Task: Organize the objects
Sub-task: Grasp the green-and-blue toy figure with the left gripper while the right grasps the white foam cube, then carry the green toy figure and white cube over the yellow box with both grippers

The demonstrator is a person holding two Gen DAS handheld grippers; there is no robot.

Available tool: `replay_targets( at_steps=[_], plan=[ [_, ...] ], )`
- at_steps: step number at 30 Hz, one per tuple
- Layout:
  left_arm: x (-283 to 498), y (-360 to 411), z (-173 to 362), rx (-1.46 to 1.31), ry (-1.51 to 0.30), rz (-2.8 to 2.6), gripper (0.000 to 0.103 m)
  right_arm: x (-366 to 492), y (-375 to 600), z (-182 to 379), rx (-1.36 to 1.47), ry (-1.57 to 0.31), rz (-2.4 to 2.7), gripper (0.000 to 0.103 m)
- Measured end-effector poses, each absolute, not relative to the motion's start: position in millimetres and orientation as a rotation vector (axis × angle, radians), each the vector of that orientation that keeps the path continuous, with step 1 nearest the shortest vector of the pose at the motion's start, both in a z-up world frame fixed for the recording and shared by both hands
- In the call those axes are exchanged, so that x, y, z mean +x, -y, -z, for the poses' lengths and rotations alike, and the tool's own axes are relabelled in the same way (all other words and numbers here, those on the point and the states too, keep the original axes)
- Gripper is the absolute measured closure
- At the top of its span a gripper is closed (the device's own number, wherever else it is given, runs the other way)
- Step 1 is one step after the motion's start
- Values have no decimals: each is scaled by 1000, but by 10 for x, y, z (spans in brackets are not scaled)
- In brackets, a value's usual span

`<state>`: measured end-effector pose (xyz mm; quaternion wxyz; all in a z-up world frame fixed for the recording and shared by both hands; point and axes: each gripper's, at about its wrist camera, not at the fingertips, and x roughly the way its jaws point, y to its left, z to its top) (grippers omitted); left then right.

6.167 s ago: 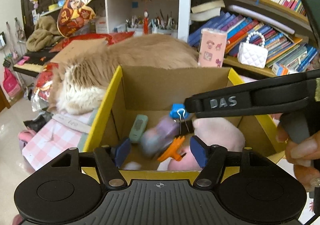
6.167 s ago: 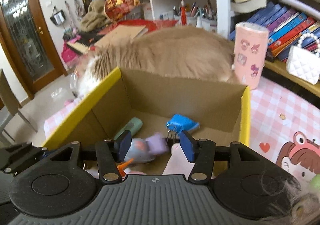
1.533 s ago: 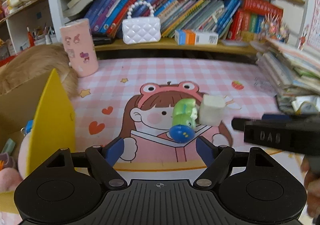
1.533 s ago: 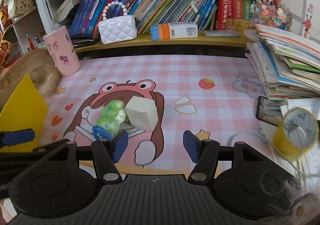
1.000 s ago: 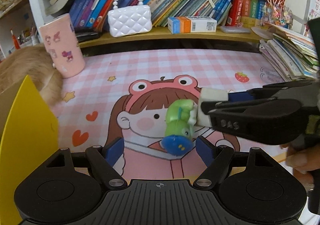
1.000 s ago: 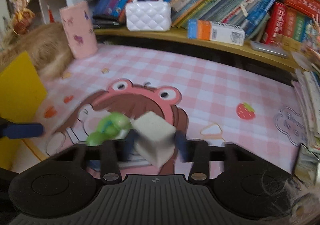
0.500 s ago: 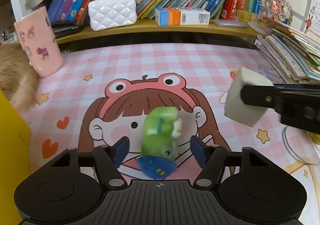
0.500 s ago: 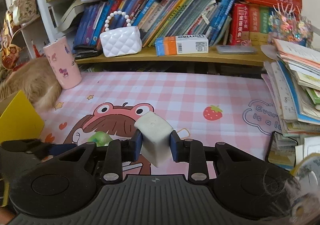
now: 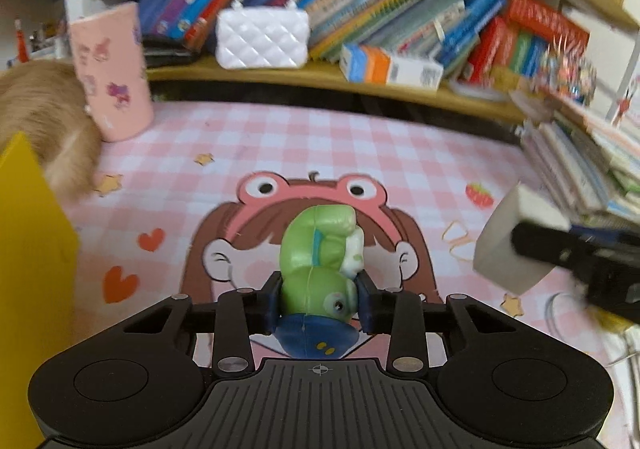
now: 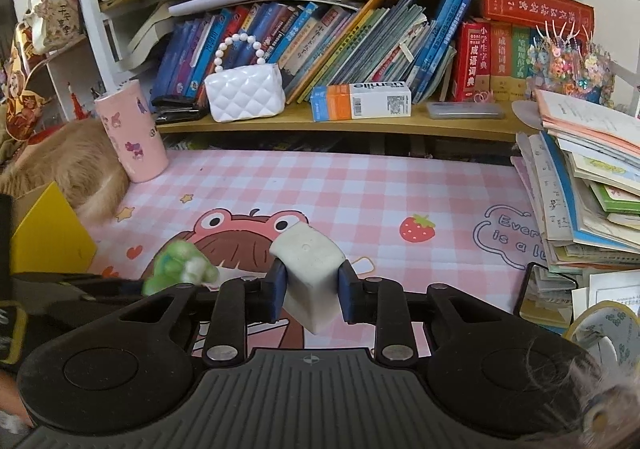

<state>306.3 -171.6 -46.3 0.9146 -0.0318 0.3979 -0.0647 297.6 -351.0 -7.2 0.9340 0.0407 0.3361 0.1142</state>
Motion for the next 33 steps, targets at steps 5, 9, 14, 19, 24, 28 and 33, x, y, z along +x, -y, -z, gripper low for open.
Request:
replay_targets(
  at_steps=[5,9,14,19,24,28,33],
  plan=[
    [2858,1583,302,-97,-786,117,68,2871,3411,65,78,-695,-256,79],
    [2666,1502,203,-106,-766,110,68,2764,3335,68,75,-710,-266,79],
    [2410,1361,126,-137,-759,103,68,2575,3259,72,73,-734,-267,79],
    [2118,1201,91,-170,-763,101,68,2329,3156,83,59,-752,-267,79],
    [1811,1058,93,-191,-769,111,68,2076,3019,90,44,-764,-270,79],
    [1573,904,96,-203,-772,114,68,1866,2851,72,35,-766,-275,79],
    [1271,616,70,-205,-766,96,68,1595,2567,44,36,-769,-298,80]
  ],
)
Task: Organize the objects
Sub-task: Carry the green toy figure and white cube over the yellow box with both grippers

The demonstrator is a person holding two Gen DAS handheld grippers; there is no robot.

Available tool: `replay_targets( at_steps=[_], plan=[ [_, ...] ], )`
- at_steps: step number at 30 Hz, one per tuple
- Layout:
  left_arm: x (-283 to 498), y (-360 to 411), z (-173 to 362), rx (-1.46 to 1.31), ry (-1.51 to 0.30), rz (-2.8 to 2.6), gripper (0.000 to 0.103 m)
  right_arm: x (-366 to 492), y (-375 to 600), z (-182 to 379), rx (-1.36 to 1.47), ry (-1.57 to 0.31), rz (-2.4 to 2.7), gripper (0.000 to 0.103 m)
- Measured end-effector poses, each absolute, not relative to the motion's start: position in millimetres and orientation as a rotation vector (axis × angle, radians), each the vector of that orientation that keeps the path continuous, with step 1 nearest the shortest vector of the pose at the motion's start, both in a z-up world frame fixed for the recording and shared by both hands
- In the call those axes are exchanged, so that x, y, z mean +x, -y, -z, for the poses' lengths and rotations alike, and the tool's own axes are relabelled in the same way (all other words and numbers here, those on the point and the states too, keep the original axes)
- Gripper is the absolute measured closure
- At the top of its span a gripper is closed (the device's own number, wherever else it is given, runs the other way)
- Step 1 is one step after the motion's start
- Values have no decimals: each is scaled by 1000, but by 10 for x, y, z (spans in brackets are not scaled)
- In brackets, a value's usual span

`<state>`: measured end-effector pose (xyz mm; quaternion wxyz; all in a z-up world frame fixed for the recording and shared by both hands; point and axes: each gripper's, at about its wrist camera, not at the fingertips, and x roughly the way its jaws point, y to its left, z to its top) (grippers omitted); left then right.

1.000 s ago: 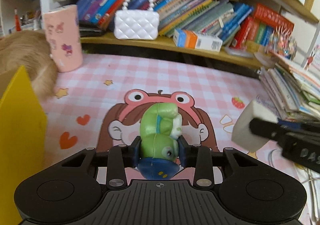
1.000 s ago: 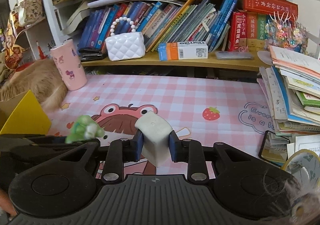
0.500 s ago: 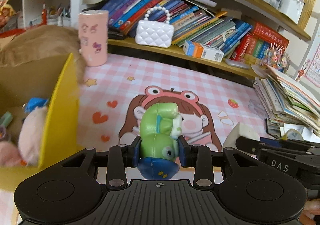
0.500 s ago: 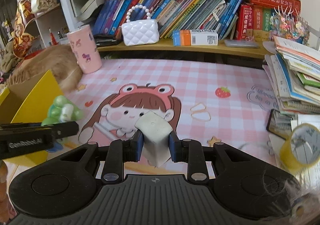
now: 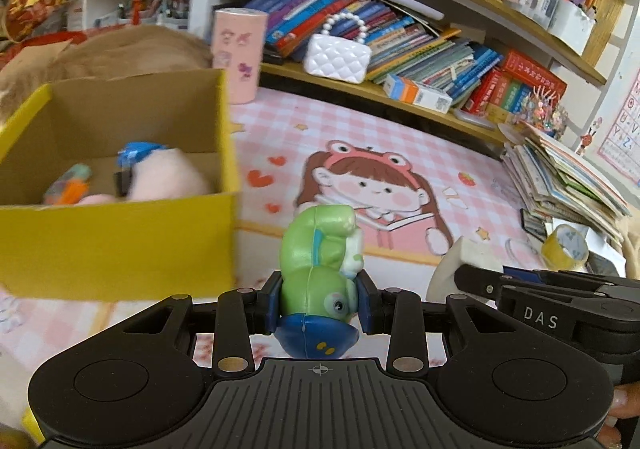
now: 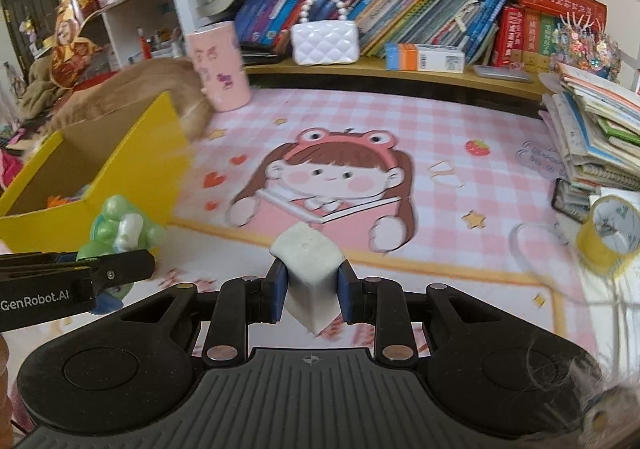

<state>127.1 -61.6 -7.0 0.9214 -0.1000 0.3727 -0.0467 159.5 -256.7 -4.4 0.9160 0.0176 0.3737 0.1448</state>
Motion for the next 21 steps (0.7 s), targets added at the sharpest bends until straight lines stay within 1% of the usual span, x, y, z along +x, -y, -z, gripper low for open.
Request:
replay_targets(
  at_steps=[10,21],
  plan=[
    [643,-57,31,-248,-752,3,68,1049,1818,-20,-6,-770,-407,80],
    [29,-567,-16,-293,-705,-97,68,539,1244,-69,-52,-748,-503,80]
  ],
)
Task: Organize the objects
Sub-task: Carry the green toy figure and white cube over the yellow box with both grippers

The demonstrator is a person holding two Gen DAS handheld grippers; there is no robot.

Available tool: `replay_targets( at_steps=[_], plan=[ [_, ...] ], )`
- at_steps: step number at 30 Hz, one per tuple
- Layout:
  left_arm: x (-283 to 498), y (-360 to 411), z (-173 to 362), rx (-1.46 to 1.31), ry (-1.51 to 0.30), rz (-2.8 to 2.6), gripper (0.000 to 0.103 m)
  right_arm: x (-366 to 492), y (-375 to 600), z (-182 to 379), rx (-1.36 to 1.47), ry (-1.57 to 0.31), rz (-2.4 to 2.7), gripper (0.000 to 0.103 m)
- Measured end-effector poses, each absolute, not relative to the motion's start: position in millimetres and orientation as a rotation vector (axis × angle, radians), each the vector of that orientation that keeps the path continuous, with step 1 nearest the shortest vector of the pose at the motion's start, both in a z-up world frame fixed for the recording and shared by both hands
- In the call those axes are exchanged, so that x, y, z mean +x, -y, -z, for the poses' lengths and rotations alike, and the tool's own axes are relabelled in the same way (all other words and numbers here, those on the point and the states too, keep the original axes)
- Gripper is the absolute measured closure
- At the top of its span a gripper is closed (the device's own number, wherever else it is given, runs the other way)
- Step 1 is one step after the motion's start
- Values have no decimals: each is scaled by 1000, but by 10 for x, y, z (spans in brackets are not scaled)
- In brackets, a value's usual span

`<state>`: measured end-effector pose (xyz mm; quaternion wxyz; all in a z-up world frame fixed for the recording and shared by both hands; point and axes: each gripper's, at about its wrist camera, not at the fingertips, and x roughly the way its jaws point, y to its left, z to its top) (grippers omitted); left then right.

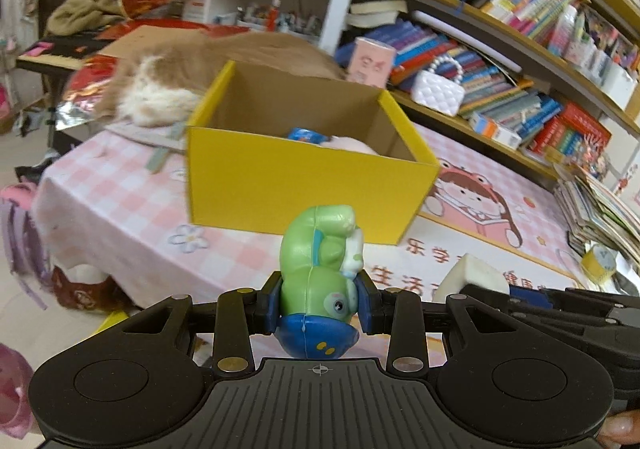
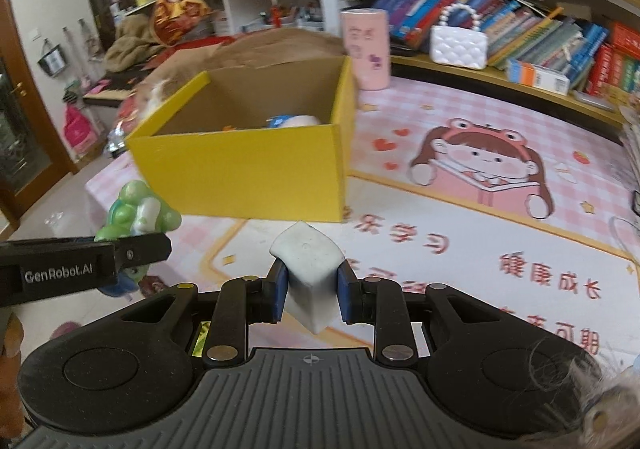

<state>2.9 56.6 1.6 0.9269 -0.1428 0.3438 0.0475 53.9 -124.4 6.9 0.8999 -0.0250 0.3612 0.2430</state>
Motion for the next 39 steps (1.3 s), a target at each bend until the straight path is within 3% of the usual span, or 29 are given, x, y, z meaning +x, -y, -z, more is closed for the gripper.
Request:
replay_targets(
  at_steps=[20,39],
  plan=[
    [-352,-1066,-239,-252,-606,-100,68,191,658,-250,-43,-648,-530,80],
    [437,-1263,-438,-257,-511,-158,69,1061,332,-555,-80,-558,-595,80]
  ],
)
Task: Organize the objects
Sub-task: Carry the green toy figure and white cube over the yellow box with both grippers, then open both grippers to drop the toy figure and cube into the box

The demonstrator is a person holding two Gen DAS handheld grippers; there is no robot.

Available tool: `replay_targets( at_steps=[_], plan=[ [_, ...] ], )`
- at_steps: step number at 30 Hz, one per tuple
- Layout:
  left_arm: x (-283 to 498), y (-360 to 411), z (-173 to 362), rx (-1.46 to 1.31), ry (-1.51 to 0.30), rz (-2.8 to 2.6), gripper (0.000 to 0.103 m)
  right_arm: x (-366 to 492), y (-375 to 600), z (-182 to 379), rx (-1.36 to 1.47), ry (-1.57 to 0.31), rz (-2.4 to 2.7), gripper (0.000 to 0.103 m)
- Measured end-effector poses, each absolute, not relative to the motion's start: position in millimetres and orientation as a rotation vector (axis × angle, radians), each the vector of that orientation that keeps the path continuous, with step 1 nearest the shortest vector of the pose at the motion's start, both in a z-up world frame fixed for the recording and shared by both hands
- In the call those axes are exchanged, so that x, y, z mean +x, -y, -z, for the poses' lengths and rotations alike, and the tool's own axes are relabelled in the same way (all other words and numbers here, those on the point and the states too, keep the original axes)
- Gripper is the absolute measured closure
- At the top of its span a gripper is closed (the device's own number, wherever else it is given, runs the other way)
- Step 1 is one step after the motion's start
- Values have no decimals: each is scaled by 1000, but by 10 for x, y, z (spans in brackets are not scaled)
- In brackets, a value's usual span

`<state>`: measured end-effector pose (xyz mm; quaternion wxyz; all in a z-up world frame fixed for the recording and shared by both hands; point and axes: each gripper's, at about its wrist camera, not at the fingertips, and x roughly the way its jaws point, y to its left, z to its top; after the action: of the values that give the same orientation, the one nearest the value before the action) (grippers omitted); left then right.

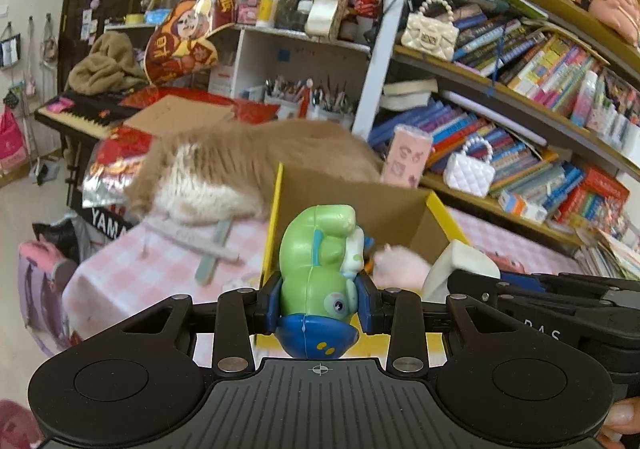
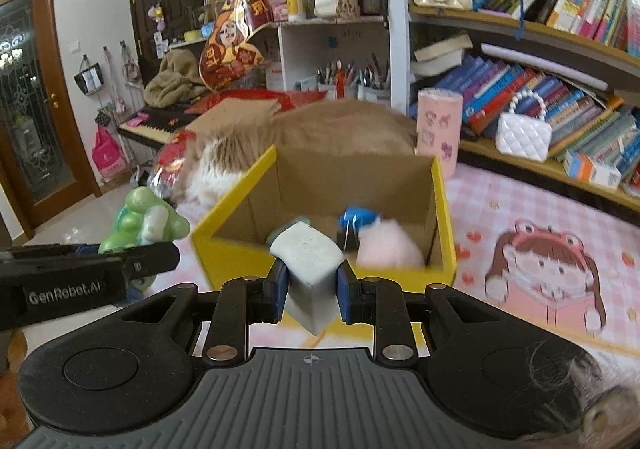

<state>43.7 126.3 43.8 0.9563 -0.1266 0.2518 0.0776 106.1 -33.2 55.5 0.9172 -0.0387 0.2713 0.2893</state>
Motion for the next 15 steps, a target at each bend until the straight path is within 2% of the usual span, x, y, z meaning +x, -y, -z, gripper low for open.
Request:
replay_targets(
  at_steps=[6,15],
  plan=[
    [910,-1243,-424,-262,-490,-191,68,1635,240,-618,-108,-531,-623,80],
    [1411,-1188,-153,-235,-601,-218,68,2277,112,-367,-143,-615,-661,80]
  ],
)
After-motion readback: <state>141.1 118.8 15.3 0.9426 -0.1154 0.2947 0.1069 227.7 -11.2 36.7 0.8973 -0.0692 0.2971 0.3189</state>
